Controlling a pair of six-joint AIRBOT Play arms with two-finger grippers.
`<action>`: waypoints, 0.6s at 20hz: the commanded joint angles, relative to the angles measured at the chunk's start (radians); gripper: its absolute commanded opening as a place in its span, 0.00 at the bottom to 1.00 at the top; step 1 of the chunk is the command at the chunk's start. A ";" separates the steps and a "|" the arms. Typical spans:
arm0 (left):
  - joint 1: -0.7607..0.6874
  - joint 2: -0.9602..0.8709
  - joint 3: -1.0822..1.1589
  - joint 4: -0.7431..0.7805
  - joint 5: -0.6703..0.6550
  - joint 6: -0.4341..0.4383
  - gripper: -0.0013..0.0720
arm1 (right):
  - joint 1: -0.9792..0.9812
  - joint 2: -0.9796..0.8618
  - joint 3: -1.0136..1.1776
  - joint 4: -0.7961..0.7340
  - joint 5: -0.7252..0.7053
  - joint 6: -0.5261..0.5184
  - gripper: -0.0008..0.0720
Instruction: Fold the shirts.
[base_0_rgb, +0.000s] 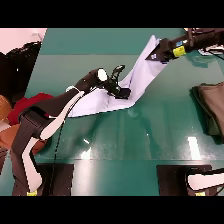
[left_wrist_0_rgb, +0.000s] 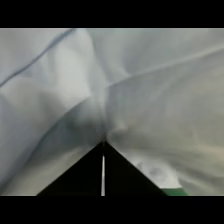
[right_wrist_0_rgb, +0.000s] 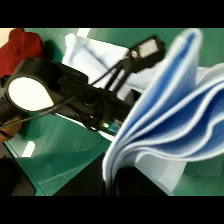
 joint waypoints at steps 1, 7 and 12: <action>0.000 -0.005 0.002 0.007 -0.026 0.003 0.06 | 0.066 0.002 0.010 0.000 -0.070 0.000 0.03; 0.135 0.043 0.153 0.134 -0.286 0.014 0.06 | 0.128 -0.003 0.010 0.002 -0.118 -0.043 0.03; 0.367 0.243 0.245 0.390 -0.390 0.029 0.06 | 0.269 -0.096 0.010 0.188 -0.232 -0.183 0.03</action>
